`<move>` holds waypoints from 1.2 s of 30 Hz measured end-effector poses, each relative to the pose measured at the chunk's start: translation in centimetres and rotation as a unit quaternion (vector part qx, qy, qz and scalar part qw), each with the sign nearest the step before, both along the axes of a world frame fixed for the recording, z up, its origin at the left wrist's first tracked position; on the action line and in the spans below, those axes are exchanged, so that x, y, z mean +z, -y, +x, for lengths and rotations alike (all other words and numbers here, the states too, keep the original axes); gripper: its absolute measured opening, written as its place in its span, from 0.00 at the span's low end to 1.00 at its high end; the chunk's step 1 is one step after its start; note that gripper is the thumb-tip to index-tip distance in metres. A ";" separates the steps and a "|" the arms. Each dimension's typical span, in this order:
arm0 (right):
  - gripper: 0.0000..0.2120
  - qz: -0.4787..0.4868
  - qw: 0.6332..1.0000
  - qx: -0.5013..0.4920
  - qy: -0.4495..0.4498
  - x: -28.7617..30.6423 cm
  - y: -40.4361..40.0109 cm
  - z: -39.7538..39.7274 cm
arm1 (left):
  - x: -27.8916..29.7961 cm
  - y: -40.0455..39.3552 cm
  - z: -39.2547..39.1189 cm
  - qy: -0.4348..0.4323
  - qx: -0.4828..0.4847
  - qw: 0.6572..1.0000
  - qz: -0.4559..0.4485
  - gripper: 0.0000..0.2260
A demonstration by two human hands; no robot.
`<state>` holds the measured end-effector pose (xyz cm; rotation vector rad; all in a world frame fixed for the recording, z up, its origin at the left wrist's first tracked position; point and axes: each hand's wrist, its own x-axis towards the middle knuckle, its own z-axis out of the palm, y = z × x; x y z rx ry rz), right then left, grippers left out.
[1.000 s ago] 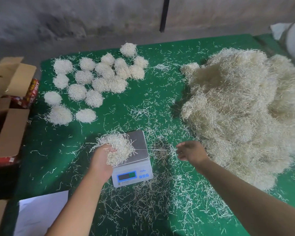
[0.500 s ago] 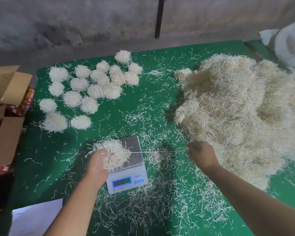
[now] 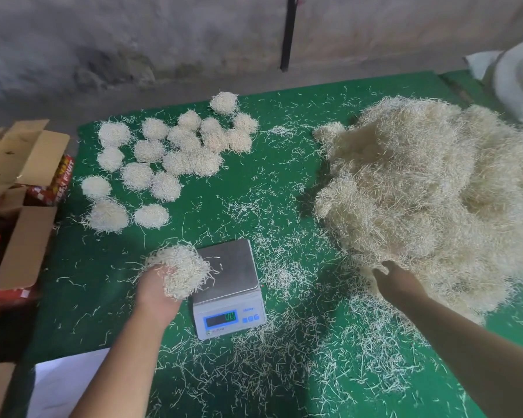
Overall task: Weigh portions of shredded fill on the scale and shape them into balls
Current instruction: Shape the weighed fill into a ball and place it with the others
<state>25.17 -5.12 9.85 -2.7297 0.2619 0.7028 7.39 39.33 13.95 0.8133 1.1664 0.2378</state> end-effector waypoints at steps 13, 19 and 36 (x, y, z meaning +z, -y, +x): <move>0.34 0.508 0.791 -0.116 -0.322 5.8 -20.4 -6.4 | 1.5 7.7 2.1 -0.050 -0.105 0.993 0.001 0.10; 0.52 0.562 0.742 -0.072 -0.357 9.0 -25.5 -7.6 | 1.7 9.7 2.4 -0.135 -0.313 0.881 0.329 0.20; 0.41 0.540 0.783 -0.141 -0.275 9.7 -28.1 -7.1 | 4.6 6.7 -2.0 0.041 -0.102 0.977 -0.183 0.29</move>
